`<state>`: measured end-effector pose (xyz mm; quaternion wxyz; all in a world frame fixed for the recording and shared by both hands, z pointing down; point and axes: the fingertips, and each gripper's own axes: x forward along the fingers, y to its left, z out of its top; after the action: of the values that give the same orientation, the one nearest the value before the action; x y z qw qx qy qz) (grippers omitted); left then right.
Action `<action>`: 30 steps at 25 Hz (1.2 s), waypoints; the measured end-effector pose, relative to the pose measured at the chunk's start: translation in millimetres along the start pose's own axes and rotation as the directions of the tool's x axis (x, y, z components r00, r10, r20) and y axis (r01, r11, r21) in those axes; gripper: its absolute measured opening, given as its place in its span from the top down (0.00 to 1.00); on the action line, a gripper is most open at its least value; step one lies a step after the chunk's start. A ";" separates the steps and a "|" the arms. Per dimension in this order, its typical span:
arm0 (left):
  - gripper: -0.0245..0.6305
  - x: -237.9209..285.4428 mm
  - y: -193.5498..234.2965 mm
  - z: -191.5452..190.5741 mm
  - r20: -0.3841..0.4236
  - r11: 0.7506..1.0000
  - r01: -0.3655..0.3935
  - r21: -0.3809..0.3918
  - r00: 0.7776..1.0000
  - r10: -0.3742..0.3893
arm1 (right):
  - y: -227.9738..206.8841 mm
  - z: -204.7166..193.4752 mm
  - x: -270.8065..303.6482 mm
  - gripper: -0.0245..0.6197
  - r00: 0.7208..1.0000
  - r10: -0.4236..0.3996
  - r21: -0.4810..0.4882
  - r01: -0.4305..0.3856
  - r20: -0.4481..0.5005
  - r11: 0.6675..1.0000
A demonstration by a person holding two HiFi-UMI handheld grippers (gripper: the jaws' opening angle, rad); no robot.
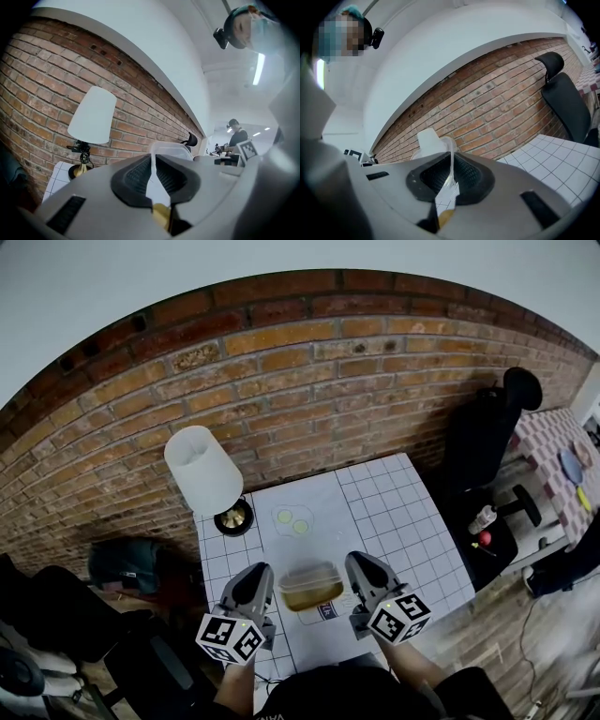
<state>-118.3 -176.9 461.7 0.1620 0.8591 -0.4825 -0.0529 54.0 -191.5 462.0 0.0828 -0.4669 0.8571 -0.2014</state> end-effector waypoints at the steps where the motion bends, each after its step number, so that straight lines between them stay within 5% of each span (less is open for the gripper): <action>1: 0.91 -0.8 -1.6 4.1 0.005 1.000 0.003 0.006 1.000 -0.003 | 2.2 3.5 -0.5 0.93 1.000 0.001 -0.005 -0.001 0.007 1.000; 30: 0.91 -38.6 -32.3 61.7 0.127 0.995 0.037 0.090 0.991 -0.049 | 53.6 50.9 -29.4 0.93 0.989 0.047 -0.049 -0.040 0.142 0.998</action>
<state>-127.8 -142.7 390.4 0.0916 0.8703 -0.4753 -0.0908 45.8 -154.7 391.9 0.1378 -0.4632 0.8633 -0.1455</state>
